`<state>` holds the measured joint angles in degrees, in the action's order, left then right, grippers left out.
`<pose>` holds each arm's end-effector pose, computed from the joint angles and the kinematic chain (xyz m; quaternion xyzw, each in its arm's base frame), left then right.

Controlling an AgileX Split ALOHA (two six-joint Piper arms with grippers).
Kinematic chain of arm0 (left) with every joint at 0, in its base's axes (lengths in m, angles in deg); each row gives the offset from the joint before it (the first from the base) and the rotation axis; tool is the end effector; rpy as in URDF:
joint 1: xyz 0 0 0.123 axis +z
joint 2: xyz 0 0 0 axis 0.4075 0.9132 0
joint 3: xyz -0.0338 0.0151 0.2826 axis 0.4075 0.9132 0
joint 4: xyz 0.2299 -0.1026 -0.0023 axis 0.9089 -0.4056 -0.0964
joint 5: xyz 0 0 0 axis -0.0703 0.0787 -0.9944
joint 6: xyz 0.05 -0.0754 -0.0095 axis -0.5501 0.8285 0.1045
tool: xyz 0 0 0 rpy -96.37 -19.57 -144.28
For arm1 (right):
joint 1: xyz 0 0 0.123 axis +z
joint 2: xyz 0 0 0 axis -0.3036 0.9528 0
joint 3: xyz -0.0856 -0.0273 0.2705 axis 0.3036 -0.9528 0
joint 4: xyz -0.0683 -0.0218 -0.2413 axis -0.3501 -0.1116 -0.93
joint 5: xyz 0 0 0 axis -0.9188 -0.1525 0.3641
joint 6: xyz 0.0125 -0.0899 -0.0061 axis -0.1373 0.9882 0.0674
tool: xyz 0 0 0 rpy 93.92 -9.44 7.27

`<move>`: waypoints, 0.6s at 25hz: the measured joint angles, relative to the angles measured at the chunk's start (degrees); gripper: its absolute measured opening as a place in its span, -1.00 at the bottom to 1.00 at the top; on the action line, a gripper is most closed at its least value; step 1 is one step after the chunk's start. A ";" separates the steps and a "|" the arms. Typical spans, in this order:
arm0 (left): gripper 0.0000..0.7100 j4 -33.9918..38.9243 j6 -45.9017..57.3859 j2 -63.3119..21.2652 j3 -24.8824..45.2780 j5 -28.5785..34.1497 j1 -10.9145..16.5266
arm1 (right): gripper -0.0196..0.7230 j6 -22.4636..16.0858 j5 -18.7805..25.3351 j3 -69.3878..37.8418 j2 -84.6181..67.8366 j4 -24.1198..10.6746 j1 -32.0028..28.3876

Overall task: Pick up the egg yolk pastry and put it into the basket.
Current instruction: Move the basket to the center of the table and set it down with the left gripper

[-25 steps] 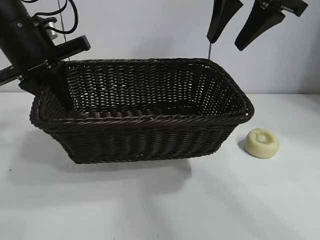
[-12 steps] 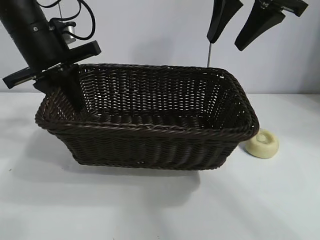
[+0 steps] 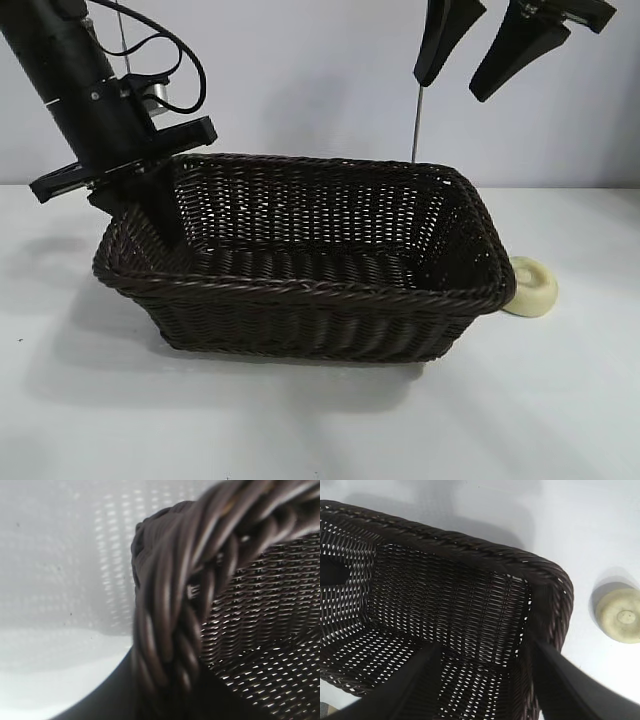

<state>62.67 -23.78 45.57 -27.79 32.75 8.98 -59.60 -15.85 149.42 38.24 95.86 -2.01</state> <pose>0.3972 -0.1428 0.1843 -0.0830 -0.9769 0.1968 0.0026 0.3633 0.1222 0.3298 -0.1050 0.9683 0.1416 0.1768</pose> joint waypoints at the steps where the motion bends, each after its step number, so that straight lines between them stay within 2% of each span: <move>1: -0.72 0.00 -0.26 0.00 0.00 -0.21 0.00 | 0.14 0.00 0.00 0.00 0.00 0.00 0.00; 15: -0.72 0.05 -0.95 0.00 0.00 -1.63 0.00 | 0.14 0.00 0.00 0.00 0.00 0.00 0.00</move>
<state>62.72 -24.73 45.57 -27.79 31.12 8.98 -59.60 -15.85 149.42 38.24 95.86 -2.01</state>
